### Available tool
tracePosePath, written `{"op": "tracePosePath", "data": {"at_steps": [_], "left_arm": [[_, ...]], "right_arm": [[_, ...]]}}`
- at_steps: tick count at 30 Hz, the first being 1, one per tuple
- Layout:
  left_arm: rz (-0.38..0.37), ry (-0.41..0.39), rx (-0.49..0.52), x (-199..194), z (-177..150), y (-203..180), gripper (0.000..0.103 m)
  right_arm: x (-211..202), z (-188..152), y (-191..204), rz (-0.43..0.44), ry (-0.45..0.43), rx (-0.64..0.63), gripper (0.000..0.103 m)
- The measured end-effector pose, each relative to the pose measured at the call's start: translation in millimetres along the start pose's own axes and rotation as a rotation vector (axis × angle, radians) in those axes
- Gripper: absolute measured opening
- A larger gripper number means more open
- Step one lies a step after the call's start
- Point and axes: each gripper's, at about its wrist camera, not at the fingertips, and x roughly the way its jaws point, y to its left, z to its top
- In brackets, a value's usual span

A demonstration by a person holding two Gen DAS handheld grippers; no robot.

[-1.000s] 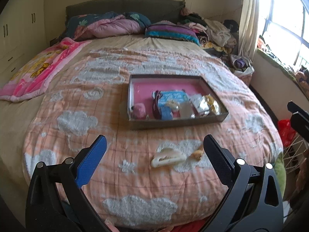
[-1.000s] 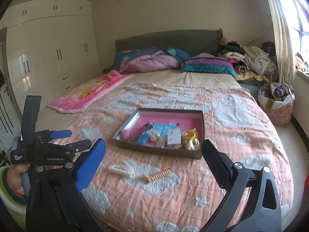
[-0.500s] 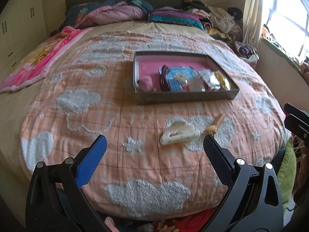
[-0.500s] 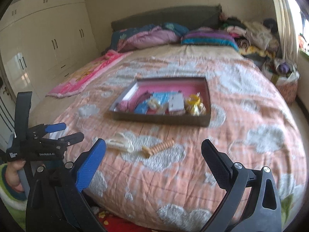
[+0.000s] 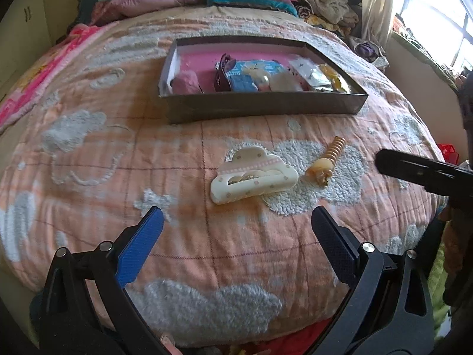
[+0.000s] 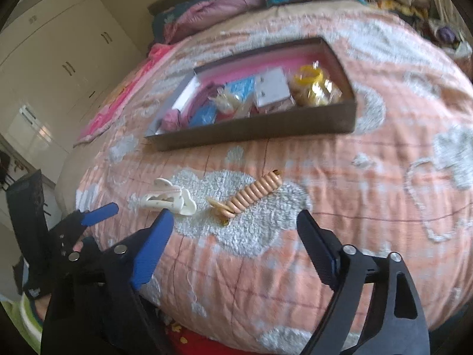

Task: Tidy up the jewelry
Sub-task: 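Grasp the cream claw clip with the left tool while the right tool grasps the coiled hair tie, then place the claw clip in the box with the left tool while the right tool drops the hair tie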

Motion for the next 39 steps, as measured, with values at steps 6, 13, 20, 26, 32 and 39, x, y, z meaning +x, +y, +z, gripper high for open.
{"op": "tracePosePath", "data": {"at_steps": [6,13,20,26,32,39], "left_arm": [[0.001,0.008,-0.011,13.8,3.1,3.3,0.094],[-0.028,0.024,-0.031,29.2,5.4,1.5,0.094],[-0.02,0.027,-0.036,43.7,11.5,-7.6,0.084],[-0.008,0.017,-0.003,46.0,19.0,-19.8,0.067],[-0.038,-0.04,0.003,20.5,28.3,-25.1,0.065],[-0.061,-0.114,0.006,-14.3,47.6,-29.8,0.065]], "right_arm": [[46.0,10.7,-6.3,-0.006,0.1,0.074,0.062],[63.7,22.6,-7.2,-0.033,0.051,0.082,0.037],[41.1,16.4,-9.1,-0.026,-0.019,0.023,0.028],[8.5,9.1,-13.1,-0.037,-0.085,0.002,0.028],[-26.4,2.6,-16.2,-0.042,-0.149,-0.004,0.028],[-62.0,2.4,-15.6,-0.043,-0.225,-0.02,0.028]]}}
